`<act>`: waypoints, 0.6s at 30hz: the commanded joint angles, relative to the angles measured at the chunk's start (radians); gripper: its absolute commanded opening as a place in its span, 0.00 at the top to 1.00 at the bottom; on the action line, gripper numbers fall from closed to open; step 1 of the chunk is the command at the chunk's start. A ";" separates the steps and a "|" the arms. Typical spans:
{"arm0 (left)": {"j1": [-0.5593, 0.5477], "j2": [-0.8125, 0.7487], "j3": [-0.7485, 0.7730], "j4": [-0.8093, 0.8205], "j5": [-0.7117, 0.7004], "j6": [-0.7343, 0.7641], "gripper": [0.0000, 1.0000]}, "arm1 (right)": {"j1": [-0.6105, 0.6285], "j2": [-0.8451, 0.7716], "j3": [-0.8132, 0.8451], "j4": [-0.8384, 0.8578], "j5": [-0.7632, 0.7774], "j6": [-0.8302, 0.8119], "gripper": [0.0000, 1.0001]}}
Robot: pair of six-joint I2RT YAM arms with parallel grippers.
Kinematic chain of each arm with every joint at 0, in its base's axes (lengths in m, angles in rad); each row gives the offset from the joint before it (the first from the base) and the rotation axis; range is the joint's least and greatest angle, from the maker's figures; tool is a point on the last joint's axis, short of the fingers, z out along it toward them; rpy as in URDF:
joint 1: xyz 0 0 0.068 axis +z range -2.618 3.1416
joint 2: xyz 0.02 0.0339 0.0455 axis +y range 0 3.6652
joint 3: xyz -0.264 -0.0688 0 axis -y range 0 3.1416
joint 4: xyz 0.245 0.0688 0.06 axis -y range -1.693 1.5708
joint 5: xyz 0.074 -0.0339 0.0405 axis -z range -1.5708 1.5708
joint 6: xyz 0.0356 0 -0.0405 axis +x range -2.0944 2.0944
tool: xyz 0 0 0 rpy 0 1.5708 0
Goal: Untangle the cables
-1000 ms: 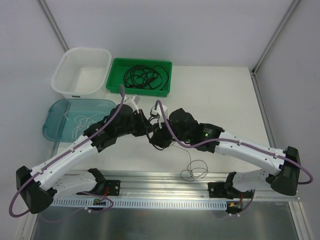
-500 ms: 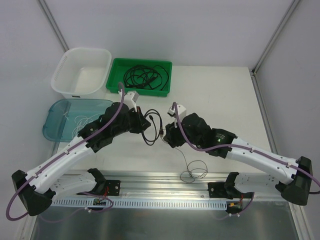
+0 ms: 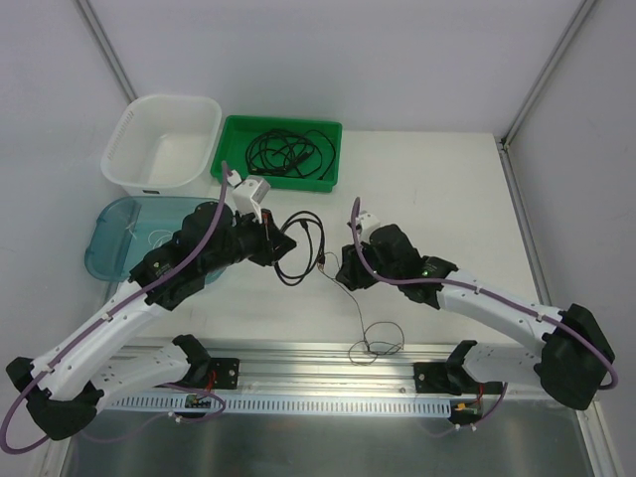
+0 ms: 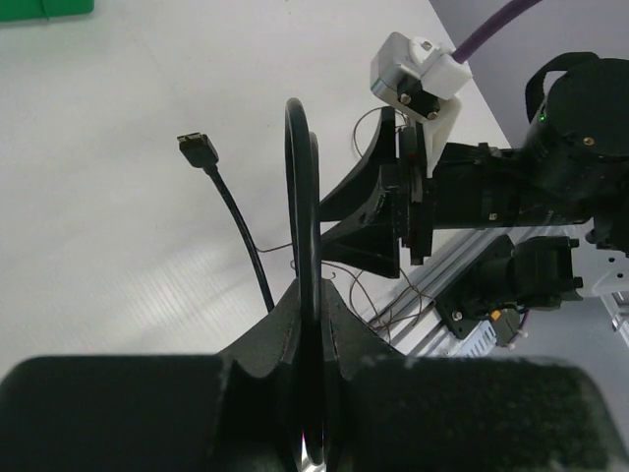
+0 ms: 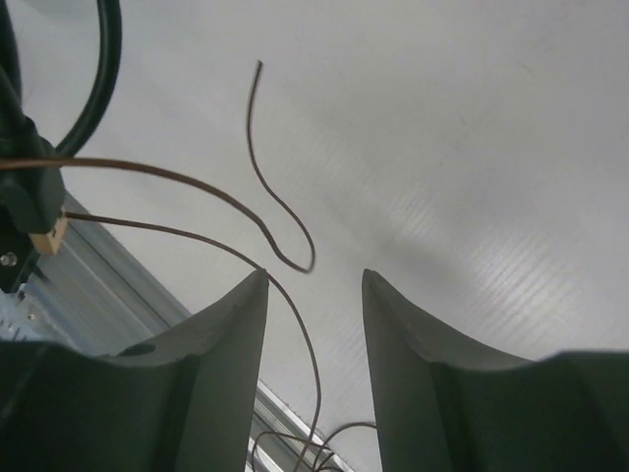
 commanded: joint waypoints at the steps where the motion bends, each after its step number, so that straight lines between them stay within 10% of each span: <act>1: 0.000 -0.014 0.042 -0.015 0.043 0.029 1.00 | -0.005 0.028 0.023 0.163 -0.112 0.022 0.53; 7: -0.002 -0.010 0.054 -0.024 0.046 0.032 1.00 | -0.008 0.089 0.051 0.209 -0.140 0.028 0.55; 12: 0.000 -0.014 0.047 -0.036 -0.014 0.047 1.00 | -0.008 0.080 0.072 0.175 -0.151 0.014 0.97; 18: 0.000 0.015 0.018 -0.050 -0.215 0.047 1.00 | -0.010 -0.036 0.091 0.027 -0.129 -0.043 0.99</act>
